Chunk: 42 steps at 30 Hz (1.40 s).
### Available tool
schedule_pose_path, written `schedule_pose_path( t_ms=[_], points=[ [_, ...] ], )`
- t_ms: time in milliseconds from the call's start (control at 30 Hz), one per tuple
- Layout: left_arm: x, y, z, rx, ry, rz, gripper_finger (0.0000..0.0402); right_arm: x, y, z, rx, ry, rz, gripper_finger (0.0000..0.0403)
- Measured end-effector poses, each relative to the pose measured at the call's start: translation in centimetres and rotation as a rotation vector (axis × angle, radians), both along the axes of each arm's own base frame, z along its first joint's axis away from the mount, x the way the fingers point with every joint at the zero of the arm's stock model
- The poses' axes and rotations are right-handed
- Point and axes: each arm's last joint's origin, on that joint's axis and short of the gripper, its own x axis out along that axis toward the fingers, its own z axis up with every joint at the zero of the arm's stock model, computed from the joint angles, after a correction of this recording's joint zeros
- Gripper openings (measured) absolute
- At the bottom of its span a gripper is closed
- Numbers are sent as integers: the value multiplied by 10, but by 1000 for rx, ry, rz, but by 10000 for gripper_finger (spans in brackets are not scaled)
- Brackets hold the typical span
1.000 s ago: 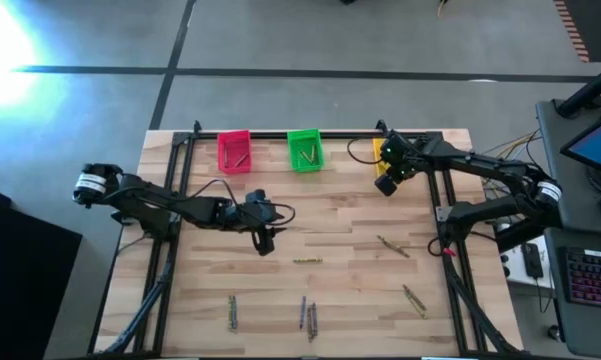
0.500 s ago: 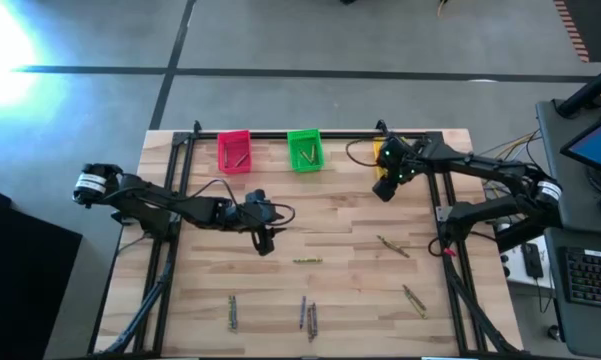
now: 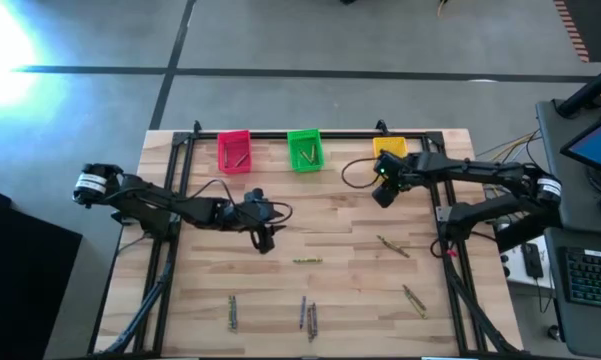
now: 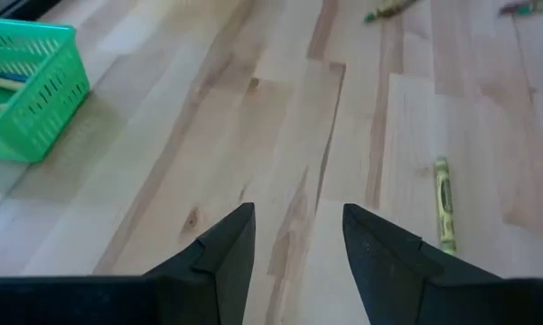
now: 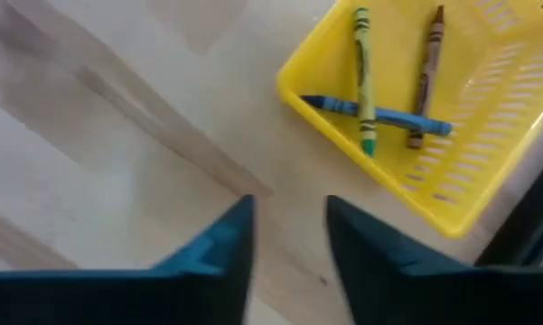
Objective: Sort crayons
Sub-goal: Put the green crayon into the yellow basket
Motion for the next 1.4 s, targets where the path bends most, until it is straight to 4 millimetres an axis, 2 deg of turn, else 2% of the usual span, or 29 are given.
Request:
schedule_pose_path(
  t_ms=[67, 133, 233, 300, 400, 700, 800, 867, 933, 1100, 1167, 1267, 1400],
  points=[
    [1, 1, 2, -14, -25, 16, 152, 2, 5, 0, 7, -11, -11, 75],
    [2, 1, 4, -9, -49, 39, 152, 4, 10, 0, 4, -5, 32, 42],
    [3, 4, 5, 14, -67, 81, 152, 7, 15, 0, -5, 13, 121, 38],
    [4, 8, 6, 21, -78, 106, 152, 8, 17, 0, -11, 22, 163, 56],
    [4, 14, 7, 18, -95, 134, 152, 9, 19, 0, -18, 32, 215, 103],
    [5, 24, 8, 18, -103, 169, 152, 15, 18, 1, -53, -24, 236, 283],
    [5, 24, 8, 18, -104, 169, 152, 16, 18, 1, -63, -20, 246, 299],
    [5, 24, 8, 18, -104, 169, 152, 16, 20, 1, -112, 5, 246, 280],
    [5, 25, 8, 18, -104, 172, 152, 16, 21, 2, -157, 25, 245, 238],
    [5, 28, 8, 21, -103, 183, 152, 18, 22, 2, -172, 11, 238, 81],
    [5, 30, 8, 21, -103, 189, 152, 19, 22, 3, -179, 3, 249, 30],
    [5, 31, 8, 25, -101, 186, 152, 20, 21, 3, -185, -3, 258, 25],
    [5, 31, 8, 25, -101, 184, 152, 21, 21, 3, -188, 3, 296, 62]
  ],
)
